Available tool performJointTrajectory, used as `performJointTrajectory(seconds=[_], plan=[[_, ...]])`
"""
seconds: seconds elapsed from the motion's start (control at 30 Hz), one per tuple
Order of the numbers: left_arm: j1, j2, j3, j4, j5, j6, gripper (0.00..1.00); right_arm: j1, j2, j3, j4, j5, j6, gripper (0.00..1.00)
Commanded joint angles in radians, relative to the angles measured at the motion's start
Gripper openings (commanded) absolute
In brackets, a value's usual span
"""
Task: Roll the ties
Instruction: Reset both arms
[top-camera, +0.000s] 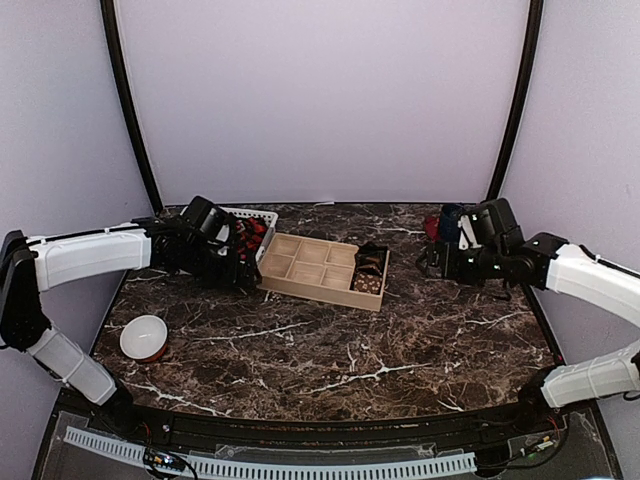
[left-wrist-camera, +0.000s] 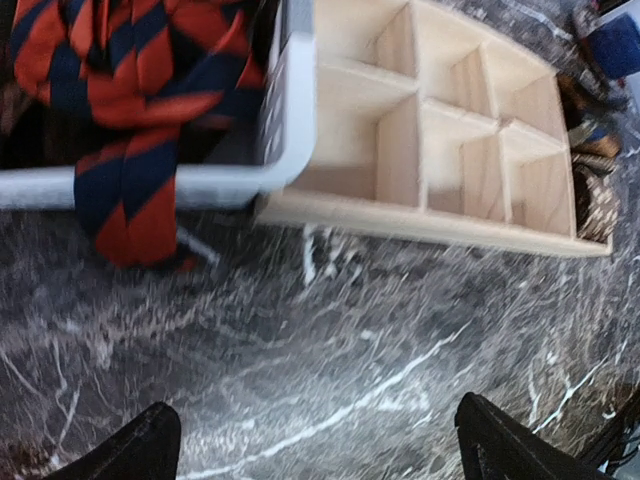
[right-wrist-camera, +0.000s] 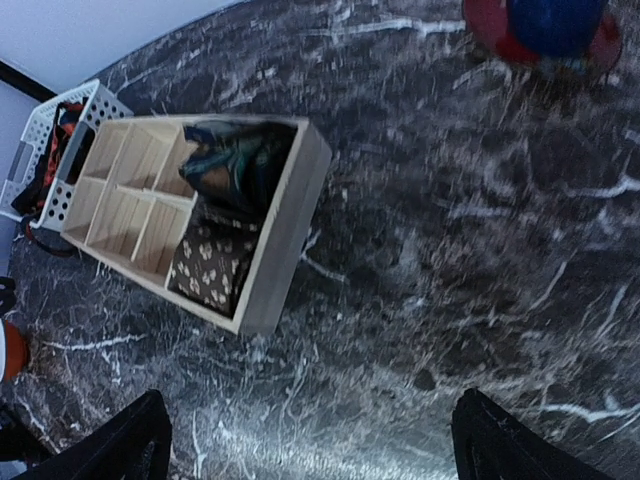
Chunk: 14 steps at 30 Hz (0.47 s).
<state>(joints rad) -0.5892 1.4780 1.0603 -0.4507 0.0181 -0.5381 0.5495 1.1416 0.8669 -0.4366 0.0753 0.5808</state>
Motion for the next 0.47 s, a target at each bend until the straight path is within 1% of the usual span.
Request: performJointTrajectory(seconds=[0.0,0.07,0.17,0.43], plan=[[-0.004,-0.095,-0.136,0.000,0.057,-0.092,0.99,-0.007,-0.047,-0.138,0.129,-0.217,0.172,0.98],[-0.004,-0.105,-0.189,0.011,0.069,-0.112,0.99,-0.006,-0.059,-0.192,0.165,-0.247,0.201,0.98],[-0.004,-0.102,-0.228,0.023,0.080,-0.123,0.99,-0.006,-0.073,-0.233,0.169,-0.254,0.215,0.98],[-0.004,-0.090,-0.250,0.056,0.094,-0.134,0.99,-0.006,-0.110,-0.256,0.145,-0.230,0.232,0.98]])
